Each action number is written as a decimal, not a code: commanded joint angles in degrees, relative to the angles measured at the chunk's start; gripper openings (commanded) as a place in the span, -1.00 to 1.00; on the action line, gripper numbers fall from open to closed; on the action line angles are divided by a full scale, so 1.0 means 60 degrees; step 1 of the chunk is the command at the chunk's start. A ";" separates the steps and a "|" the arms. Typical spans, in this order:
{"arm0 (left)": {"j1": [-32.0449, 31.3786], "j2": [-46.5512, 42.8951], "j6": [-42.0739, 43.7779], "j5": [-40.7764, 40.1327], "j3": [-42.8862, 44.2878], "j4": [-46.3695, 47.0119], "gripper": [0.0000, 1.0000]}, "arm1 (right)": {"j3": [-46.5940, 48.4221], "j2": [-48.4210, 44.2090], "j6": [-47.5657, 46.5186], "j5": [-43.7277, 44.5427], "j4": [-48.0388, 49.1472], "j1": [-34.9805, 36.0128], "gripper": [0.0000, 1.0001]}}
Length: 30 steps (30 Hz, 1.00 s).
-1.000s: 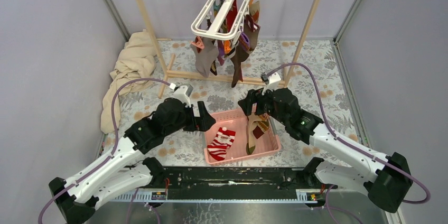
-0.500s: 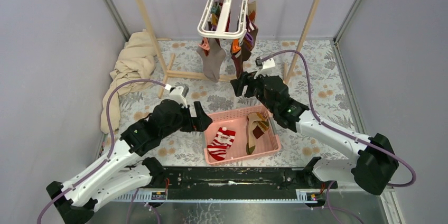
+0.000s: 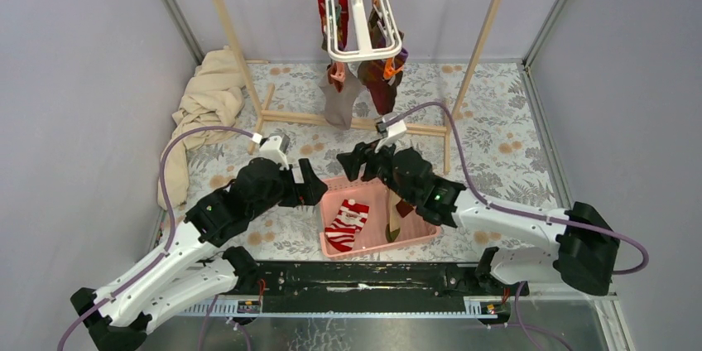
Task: Remove the socks clipped to the hanger
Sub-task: Adjust the hanger on the clothesline.
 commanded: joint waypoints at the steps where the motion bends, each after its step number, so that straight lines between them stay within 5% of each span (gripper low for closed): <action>1: -0.0042 -0.0177 -0.0192 -0.0544 0.0223 -0.0062 0.97 | 0.0468 0.0700 -0.0171 0.1913 0.0882 0.0957 0.37; 7: -0.0044 -0.0402 -0.0283 -0.0823 0.0405 -0.0325 0.97 | 0.2493 0.2674 -0.1529 0.5597 0.0938 0.2067 0.53; 19: -0.0037 -0.1151 -0.0565 -0.0917 0.0493 -0.0860 0.97 | 0.5626 0.6276 -0.4483 0.8453 0.3536 0.1925 0.99; 26: -0.0044 -0.1407 -0.0697 -0.0963 0.0564 -0.0992 0.97 | 0.6442 0.6575 -0.2542 0.8085 0.1615 0.0898 0.90; 30: -0.0043 -0.1434 -0.0698 -0.0964 0.0535 -0.0997 0.97 | 0.6417 0.6350 -0.1880 0.7316 0.1069 0.0292 0.55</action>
